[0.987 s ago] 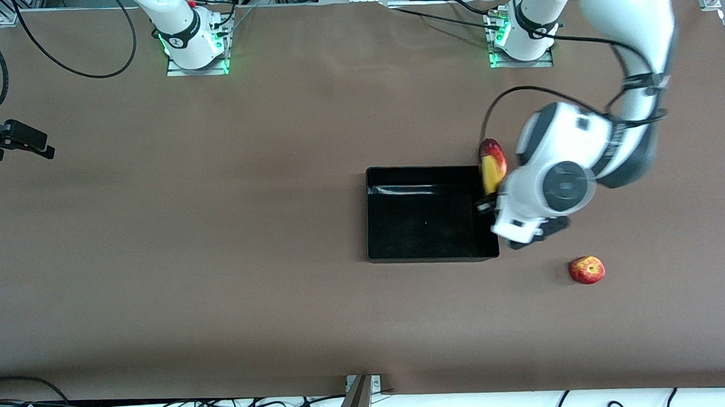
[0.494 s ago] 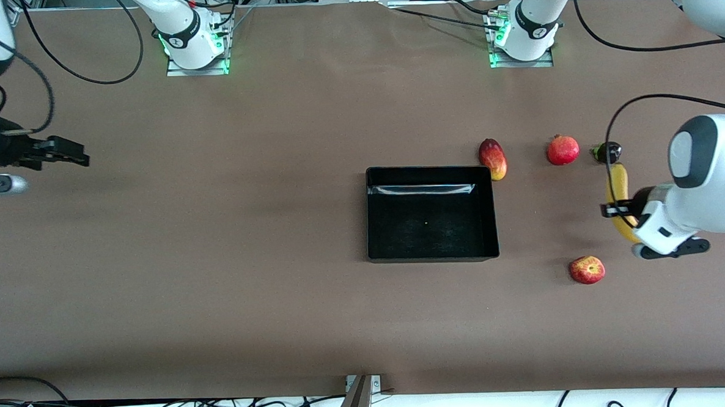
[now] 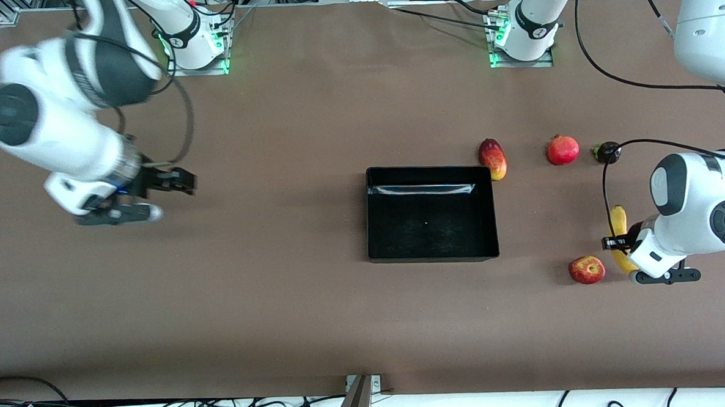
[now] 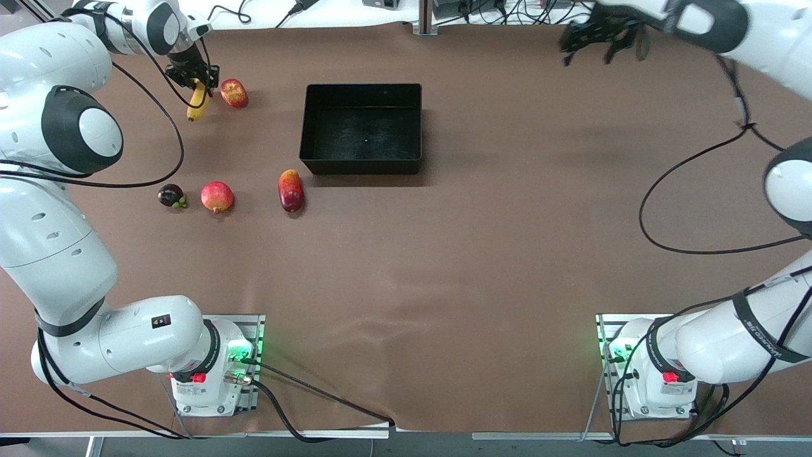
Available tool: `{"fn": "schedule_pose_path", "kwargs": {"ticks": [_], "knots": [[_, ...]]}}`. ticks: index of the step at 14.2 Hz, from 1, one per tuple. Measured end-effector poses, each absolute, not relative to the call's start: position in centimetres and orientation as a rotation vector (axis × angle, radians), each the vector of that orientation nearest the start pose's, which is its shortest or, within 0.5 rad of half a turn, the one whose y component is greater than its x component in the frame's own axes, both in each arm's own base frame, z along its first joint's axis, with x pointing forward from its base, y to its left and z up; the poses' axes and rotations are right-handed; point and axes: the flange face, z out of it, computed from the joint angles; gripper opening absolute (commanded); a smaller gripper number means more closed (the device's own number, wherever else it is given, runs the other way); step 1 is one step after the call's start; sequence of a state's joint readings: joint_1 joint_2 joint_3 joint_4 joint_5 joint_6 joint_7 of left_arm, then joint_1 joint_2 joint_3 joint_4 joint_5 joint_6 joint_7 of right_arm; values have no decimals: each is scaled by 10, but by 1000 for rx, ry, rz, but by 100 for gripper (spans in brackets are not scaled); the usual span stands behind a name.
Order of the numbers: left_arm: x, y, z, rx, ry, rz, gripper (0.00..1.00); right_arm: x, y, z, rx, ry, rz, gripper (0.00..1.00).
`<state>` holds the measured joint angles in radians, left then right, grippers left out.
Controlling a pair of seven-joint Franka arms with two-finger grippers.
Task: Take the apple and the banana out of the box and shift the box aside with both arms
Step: 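Place the banana beside the apple while the right gripper reaches the tray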
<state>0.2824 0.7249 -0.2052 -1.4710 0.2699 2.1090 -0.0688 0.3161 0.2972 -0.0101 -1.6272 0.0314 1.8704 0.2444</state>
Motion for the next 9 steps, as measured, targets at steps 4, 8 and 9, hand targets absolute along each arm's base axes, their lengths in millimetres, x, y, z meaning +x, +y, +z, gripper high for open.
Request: {"fn": "schedule_pose_path", "kwargs": {"ticks": [4,8,9], "knots": [[714,107,230,-3044,-78,-40,0,612,325,396,-3077,127,-50,100],[721,119,198,-3043,-91,-182,0,591,430,357,-2997,203,-166,100],[720,122,189,-3041,-96,-189,0,586,446,345,-2986,184,-182,100]]}}
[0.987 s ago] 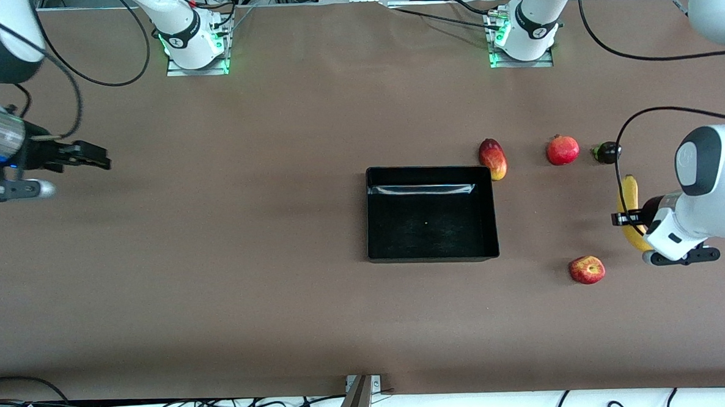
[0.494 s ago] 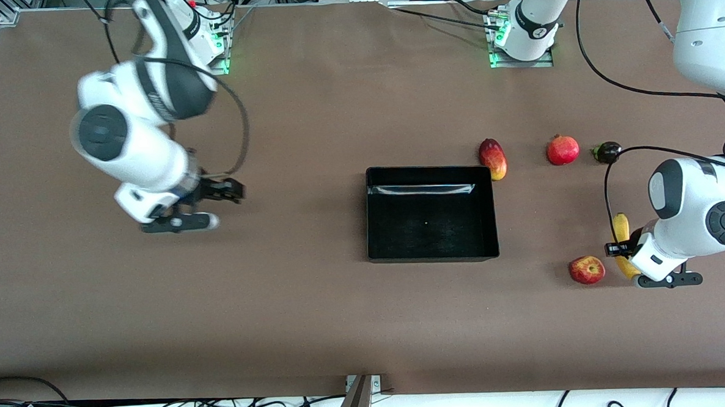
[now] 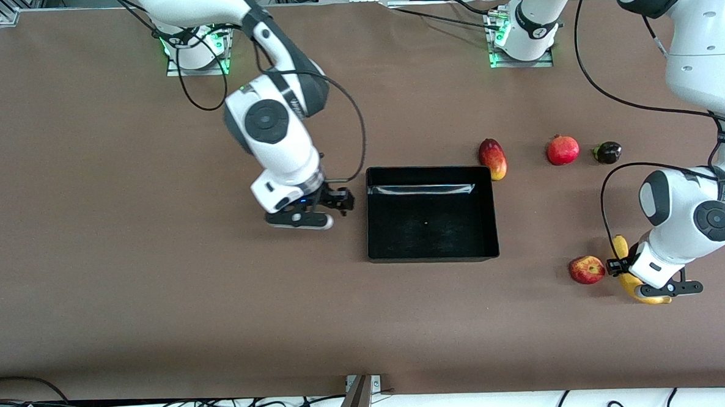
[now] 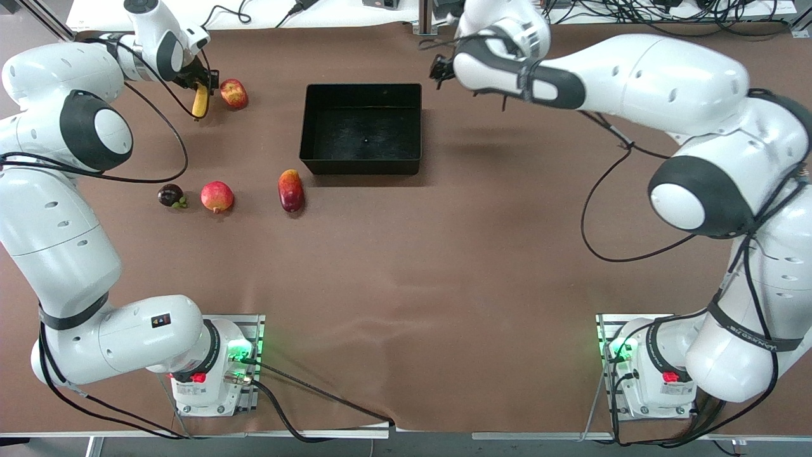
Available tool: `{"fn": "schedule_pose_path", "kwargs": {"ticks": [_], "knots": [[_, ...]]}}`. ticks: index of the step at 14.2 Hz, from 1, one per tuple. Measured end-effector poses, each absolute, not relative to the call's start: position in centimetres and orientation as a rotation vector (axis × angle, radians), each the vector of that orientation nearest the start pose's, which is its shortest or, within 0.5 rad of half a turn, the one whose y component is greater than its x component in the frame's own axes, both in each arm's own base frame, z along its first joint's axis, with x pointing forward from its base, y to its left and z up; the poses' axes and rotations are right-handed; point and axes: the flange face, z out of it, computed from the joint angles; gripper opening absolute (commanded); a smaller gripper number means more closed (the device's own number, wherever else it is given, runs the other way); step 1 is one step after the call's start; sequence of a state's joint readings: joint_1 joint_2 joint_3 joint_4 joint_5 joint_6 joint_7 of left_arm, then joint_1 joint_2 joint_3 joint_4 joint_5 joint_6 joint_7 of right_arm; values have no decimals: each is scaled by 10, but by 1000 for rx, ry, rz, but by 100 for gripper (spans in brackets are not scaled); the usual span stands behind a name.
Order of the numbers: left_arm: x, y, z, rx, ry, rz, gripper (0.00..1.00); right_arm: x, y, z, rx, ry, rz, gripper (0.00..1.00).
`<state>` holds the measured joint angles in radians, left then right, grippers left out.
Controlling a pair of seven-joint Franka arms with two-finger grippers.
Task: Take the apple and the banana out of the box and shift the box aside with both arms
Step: 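Place the banana beside the apple while the right gripper reaches the tray, then grip the tray rim with the right gripper while the left gripper withdraws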
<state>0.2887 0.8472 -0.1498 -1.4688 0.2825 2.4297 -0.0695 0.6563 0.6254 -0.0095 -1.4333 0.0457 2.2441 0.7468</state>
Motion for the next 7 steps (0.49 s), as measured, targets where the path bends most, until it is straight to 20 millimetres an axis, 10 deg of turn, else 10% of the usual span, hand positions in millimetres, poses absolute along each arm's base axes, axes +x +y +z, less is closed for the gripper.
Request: {"fn": "schedule_pose_path", "kwargs": {"ticks": [4,5,7], "knots": [[722,125,185,-3039,-100,-208,52,570,479,301,-2972,122,-203,92],[723,126,187,-3037,-101,-214,60,563,490,289,-2971,96,-205,81],[724,129,192,-3032,-105,-217,71,548,507,266,-2979,52,-192,26]]}}
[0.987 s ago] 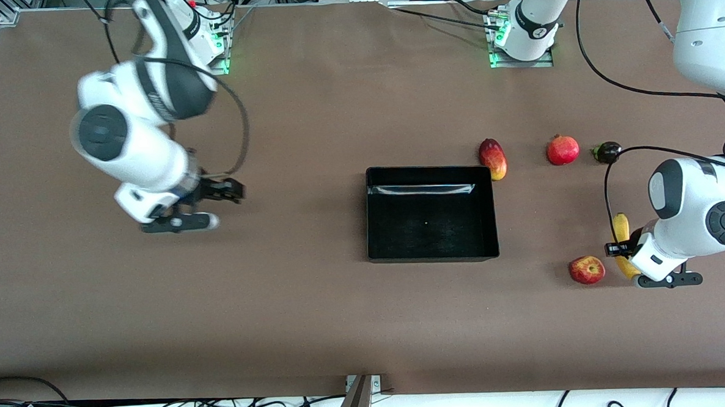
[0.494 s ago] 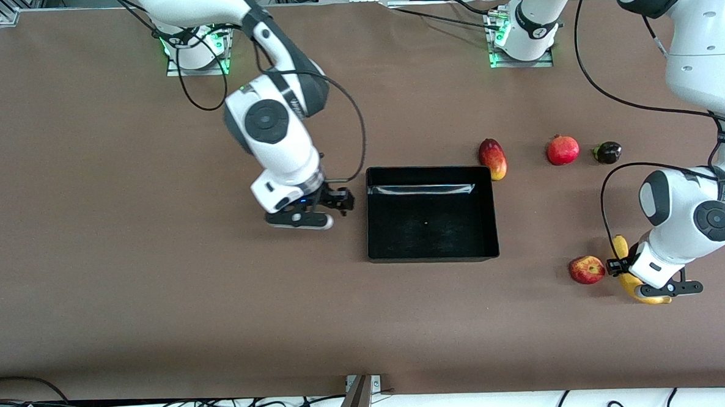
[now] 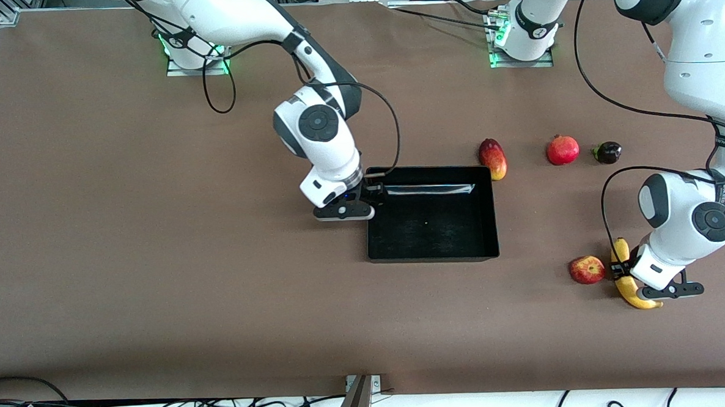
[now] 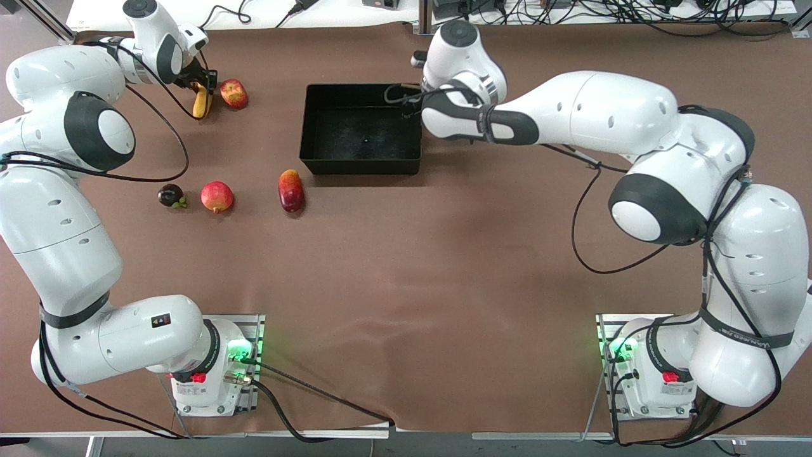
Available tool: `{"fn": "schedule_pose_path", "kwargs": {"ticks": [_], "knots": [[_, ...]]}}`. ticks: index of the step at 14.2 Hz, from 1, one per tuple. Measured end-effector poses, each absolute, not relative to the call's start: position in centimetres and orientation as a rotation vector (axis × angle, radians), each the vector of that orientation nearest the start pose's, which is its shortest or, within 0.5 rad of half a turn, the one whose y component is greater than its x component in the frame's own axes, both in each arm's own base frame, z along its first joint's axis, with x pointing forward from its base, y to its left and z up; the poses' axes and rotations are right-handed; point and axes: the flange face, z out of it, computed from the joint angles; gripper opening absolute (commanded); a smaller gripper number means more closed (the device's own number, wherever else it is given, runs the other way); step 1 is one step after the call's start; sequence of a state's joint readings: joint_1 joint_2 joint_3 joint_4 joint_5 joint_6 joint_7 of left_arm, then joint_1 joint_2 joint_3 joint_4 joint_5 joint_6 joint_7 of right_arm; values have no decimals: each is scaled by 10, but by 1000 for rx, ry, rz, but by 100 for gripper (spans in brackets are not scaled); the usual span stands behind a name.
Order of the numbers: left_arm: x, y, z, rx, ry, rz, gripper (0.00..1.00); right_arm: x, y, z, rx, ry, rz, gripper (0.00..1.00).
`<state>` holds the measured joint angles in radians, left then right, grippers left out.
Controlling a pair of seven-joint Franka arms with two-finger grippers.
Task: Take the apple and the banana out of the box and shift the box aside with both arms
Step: 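Grip the tray rim with the right gripper while the left gripper withdraws, then slide the tray away from the fruit and open the right gripper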
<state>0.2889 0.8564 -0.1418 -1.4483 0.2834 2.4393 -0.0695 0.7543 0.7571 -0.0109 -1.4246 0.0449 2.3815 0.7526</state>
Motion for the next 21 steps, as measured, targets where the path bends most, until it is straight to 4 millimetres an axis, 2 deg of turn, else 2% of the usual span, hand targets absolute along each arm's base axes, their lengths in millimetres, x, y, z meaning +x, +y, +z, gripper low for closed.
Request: {"fn": "schedule_pose_path", "kwargs": {"ticks": [1,2,4,6,9,12,14,17,19,21], "knots": [[724,130,194,-3030,-108,-206,73,544,511,257,-2986,41,-184,10],[724,130,195,-3029,-109,-197,77,542,512,249,-2994,35,-175,0],[722,131,201,-3026,-115,-140,100,542,509,238,-3008,38,-163,0],[717,130,221,-3019,-120,-39,100,543,509,232,-3012,39,-161,0],[710,124,274,-3000,-124,63,100,547,507,237,-3010,44,-177,0],[697,104,336,-2991,-112,172,100,566,485,255,-3044,69,-198,0],[683,77,388,-3004,-102,231,100,588,450,288,-3103,65,-166,0],[654,28,476,-3097,-95,225,100,621,374,352,-3127,84,-113,0],[624,-1,528,-3105,-63,195,100,635,318,376,-3128,78,-100,0],[586,-23,563,-3115,-36,169,100,643,250,386,-3135,46,-74,0]]}}
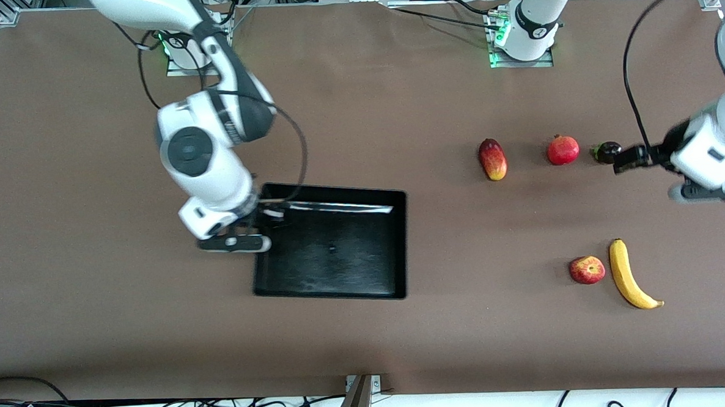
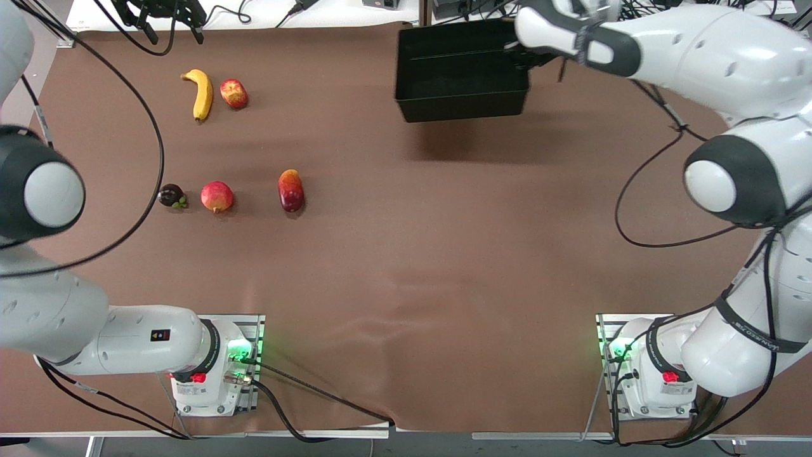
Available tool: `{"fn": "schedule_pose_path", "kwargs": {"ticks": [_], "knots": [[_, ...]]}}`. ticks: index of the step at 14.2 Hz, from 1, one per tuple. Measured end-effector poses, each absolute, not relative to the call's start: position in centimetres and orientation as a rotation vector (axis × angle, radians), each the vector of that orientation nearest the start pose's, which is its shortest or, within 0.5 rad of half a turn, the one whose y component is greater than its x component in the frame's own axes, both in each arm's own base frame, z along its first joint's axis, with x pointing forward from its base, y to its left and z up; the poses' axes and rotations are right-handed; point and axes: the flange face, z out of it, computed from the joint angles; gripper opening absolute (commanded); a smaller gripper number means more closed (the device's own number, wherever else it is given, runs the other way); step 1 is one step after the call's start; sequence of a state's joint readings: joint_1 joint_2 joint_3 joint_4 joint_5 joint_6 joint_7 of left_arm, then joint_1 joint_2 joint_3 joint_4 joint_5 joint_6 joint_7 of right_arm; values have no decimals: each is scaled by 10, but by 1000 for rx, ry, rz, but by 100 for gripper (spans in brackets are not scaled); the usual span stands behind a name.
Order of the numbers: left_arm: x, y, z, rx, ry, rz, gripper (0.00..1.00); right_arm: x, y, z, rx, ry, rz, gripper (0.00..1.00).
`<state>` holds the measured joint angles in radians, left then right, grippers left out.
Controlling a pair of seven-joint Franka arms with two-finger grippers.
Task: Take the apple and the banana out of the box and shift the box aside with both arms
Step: 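Slide the tray away from the fruit and open the right gripper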
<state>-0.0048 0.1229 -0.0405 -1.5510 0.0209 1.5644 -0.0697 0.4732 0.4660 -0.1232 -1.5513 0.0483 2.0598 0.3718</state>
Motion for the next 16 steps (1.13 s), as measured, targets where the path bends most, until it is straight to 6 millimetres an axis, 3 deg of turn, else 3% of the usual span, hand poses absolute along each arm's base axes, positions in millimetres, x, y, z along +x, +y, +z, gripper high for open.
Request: {"fn": "schedule_pose_path", "kwargs": {"ticks": [4,7,10,13,16], "knots": [[507,-25,599,-3127,6,115,100,640,110,386,-3141,-7,6,0],[481,-20,609,-3133,29,83,100,629,37,368,-3137,-50,78,0],[483,-20,608,-3134,31,61,100,617,-2,347,-3128,-32,135,0],[484,-20,617,-3135,30,26,100,593,-33,327,-3115,-8,79,0],[481,-16,637,-3138,20,-3,100,564,-47,299,-3122,19,32,0]]}}
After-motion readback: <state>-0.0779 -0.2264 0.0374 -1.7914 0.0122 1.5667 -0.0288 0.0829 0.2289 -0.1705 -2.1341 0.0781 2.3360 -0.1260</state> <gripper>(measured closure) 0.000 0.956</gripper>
